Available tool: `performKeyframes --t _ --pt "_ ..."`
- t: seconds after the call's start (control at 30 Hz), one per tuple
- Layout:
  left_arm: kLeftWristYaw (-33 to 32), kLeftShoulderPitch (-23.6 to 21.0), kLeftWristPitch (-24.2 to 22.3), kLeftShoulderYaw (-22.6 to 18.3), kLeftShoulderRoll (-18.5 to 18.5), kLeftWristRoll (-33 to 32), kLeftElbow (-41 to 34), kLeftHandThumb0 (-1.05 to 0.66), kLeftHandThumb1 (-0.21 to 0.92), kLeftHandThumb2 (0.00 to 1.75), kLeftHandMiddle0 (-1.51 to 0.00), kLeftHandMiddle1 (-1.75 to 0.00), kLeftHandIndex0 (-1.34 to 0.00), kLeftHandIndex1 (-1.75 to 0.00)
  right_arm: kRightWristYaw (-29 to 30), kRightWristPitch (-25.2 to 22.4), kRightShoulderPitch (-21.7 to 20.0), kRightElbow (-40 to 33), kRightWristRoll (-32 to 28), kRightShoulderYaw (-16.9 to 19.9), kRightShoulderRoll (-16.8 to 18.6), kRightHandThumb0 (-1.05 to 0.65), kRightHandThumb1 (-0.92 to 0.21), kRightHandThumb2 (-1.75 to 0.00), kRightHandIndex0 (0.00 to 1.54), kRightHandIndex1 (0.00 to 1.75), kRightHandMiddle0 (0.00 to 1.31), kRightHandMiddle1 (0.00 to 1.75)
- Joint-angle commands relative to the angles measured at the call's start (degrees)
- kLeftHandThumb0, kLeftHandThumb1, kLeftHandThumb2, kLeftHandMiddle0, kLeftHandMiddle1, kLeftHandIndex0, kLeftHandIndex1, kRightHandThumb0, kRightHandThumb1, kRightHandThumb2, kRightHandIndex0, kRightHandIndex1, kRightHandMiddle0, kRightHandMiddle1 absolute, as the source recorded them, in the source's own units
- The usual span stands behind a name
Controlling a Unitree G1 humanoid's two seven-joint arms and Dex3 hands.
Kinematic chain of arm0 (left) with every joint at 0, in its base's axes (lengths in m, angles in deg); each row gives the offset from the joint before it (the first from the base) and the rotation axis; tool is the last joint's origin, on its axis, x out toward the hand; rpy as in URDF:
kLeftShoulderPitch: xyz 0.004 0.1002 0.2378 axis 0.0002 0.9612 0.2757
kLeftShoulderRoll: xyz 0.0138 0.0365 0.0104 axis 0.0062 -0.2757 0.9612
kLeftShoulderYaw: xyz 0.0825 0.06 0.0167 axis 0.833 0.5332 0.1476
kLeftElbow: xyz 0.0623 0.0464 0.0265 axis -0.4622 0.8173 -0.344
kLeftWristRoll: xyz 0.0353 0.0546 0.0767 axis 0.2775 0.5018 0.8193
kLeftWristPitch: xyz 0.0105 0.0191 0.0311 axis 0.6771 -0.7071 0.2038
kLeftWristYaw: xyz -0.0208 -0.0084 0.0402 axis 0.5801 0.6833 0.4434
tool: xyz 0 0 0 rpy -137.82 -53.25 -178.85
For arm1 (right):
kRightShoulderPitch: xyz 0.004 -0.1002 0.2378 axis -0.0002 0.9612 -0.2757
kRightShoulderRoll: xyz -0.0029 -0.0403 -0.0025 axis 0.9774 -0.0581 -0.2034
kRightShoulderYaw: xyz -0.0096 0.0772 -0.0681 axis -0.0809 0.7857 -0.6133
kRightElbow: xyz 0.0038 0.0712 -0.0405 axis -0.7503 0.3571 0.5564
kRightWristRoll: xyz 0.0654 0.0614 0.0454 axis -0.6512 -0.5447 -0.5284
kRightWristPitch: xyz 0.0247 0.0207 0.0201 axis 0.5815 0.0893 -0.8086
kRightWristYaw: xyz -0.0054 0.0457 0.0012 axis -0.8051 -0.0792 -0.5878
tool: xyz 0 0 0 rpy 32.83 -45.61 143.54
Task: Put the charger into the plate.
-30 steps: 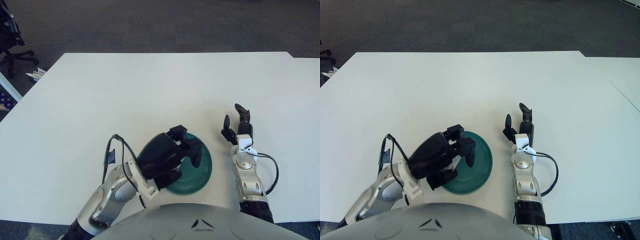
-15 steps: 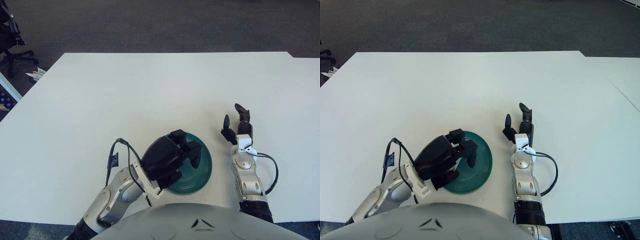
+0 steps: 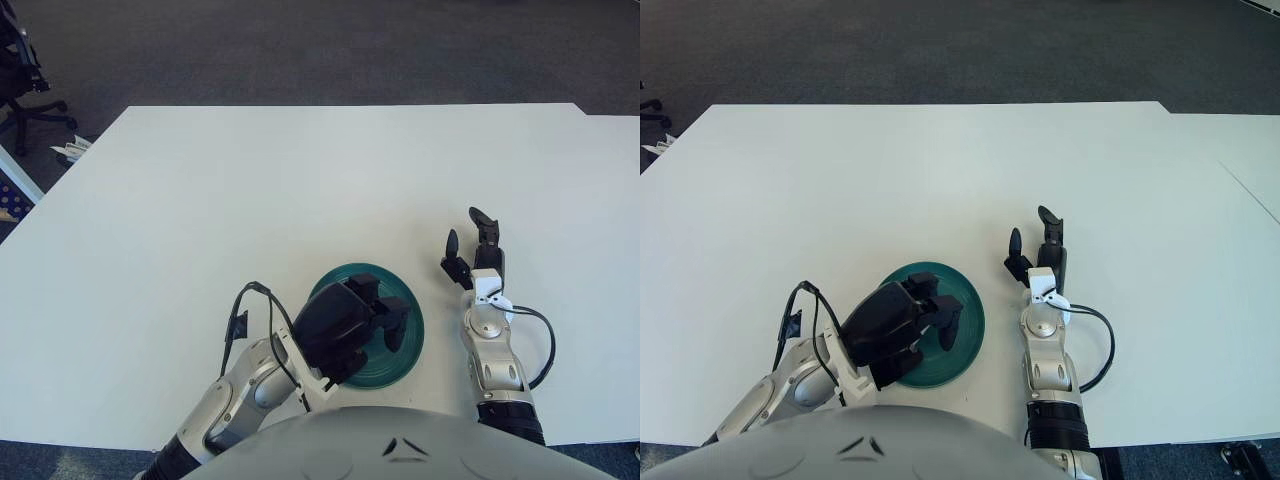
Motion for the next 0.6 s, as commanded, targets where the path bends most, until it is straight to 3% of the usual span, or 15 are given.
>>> performKeyframes --t 0.0,0.4,0.47,0.53,0.57 --pt "-1.5 -0.1 -0.1 0.1 -0.3 0.3 0.7 0.0 -0.1 1.74 -0.96 -1.61 -0.7 -1.75 -1.4 -6.7 3.5 5.7 -1.7 -0.7 2.1 -0.65 -0.92 -0.84 0.15 0.0 0.0 0.56" --pt "-1.2 -1.6 0.4 0.8 -1.1 -1.6 2.4 0.0 -0.08 1.72 -0.94 -1.63 -0.69 -1.75 -1.1 -6.3 3.4 6.0 -1.5 -0.7 2.1 -0.66 -0.92 -0.84 0.15 0.0 0.0 0.56" --pt "-0.3 -2.2 0.4 0.8 -1.5 -3.8 2.9 0.0 -0.04 1.71 -0.89 -1.69 -0.66 -1.75 -1.0 -6.0 3.2 6.4 -1.3 -0.7 2.1 -0.66 -0.92 -0.84 0.15 0.0 0.0 0.57" --pt "0.3 -2.6 0.4 0.9 -1.5 -5.5 3.0 -0.01 0.14 1.46 -0.75 -1.72 -0.6 -1.59 -0.9 -5.9 3.1 6.5 -1.3 -0.8 2.0 -0.66 -0.92 -0.85 0.16 0.01 0.0 0.57" --pt "1.0 -2.4 -0.1 0.8 -1.7 -6.6 2.4 -0.01 0.17 1.43 -0.73 -1.73 -0.6 -1.57 -0.9 -6.0 3.0 6.5 -1.2 -0.8 2.0 -0.66 -0.92 -0.85 0.16 0.01 0.0 0.57"
